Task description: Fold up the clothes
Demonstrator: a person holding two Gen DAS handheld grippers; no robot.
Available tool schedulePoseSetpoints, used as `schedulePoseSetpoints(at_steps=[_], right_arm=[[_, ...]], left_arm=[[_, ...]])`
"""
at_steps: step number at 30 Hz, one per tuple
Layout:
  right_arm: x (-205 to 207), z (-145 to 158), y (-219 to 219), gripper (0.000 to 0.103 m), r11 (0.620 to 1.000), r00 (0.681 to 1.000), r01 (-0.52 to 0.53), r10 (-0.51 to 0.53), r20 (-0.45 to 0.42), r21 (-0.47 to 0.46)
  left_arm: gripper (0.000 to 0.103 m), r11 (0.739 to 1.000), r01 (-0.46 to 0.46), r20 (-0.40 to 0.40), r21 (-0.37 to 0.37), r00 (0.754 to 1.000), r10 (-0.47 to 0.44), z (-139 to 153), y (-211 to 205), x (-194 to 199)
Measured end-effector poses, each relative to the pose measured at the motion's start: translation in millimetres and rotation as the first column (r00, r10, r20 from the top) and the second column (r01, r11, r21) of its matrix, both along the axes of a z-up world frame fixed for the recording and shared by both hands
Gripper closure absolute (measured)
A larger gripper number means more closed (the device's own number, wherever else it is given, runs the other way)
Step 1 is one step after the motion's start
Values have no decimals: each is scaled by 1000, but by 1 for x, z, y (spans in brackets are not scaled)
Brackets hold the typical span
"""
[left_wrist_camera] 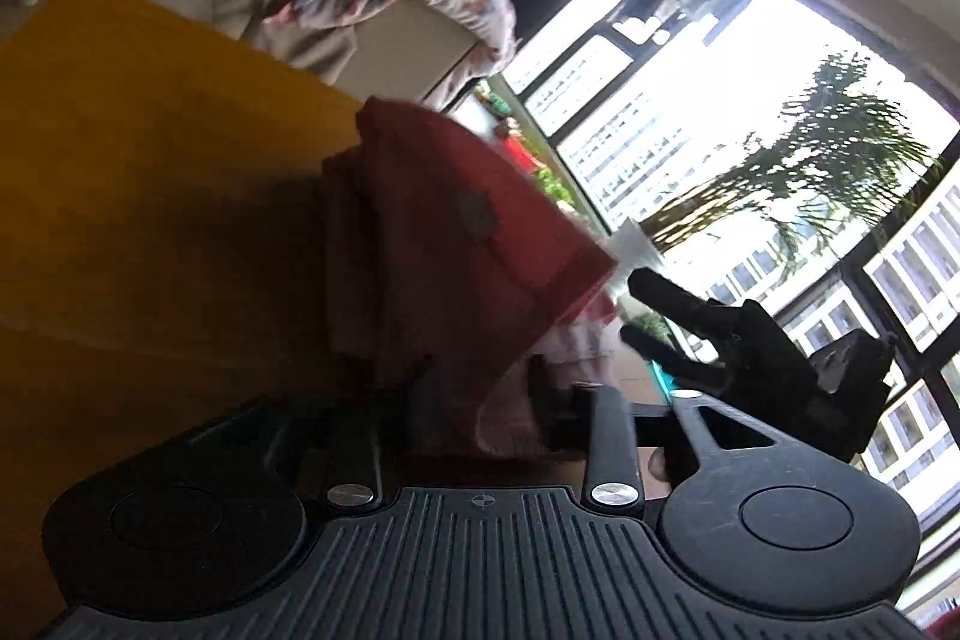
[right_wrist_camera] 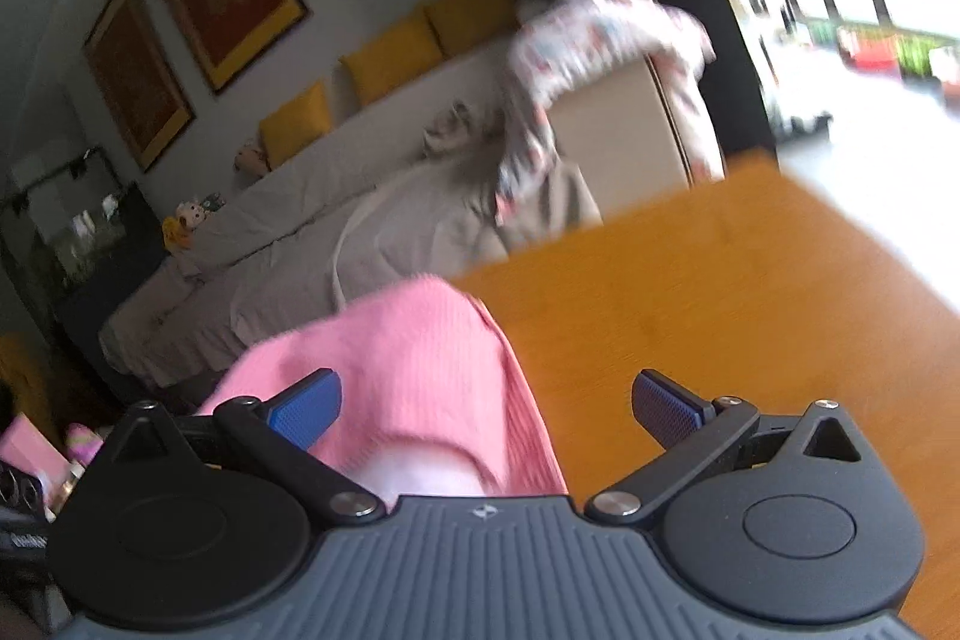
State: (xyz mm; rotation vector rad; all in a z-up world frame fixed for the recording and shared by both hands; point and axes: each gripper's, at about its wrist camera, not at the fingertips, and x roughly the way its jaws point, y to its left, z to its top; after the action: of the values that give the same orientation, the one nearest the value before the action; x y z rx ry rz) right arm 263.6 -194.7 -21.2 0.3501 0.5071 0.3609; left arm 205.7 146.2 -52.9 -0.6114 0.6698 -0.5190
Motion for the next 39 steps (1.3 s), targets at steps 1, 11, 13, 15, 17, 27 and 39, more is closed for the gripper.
schedulePoseSetpoints(at_steps=[1, 11, 13, 15, 17, 27, 39], right_arm=[[-2, 6, 4, 0, 1000, 1000, -6, 7, 18, -28], [-8, -17, 19, 0, 991, 999, 37, -41, -28, -125], [-11, -19, 21, 0, 989, 999, 24, -29, -32, -148], [-15, -16, 23, 0, 980, 1000, 9, -13, -20, -199], [-21, -10, 26, 0, 955, 999, 9, 0, 32, -298], [-31, 2, 75, 0, 617, 885, 382, -28, 465, -688], [-44, 35, -5, 0, 967, 982, 57, -10, 187, -248]], left_arm=[[48, 1000, -5, 17, 2, 1000, 4, 5, 1, -1], [9, 864, -3, 266, 504, 952, -151, 43, -82, -5], [13, 798, -69, 298, 598, 944, -142, 39, -94, 3], [19, 789, -104, 314, 606, 942, -117, 40, -91, 5], [21, 801, -126, 323, 585, 942, -87, 42, -82, 4], [22, 783, -297, 307, 546, 941, 143, 48, -14, 8], [7, 996, -39, 133, 77, 991, 29, 43, 53, -17]])
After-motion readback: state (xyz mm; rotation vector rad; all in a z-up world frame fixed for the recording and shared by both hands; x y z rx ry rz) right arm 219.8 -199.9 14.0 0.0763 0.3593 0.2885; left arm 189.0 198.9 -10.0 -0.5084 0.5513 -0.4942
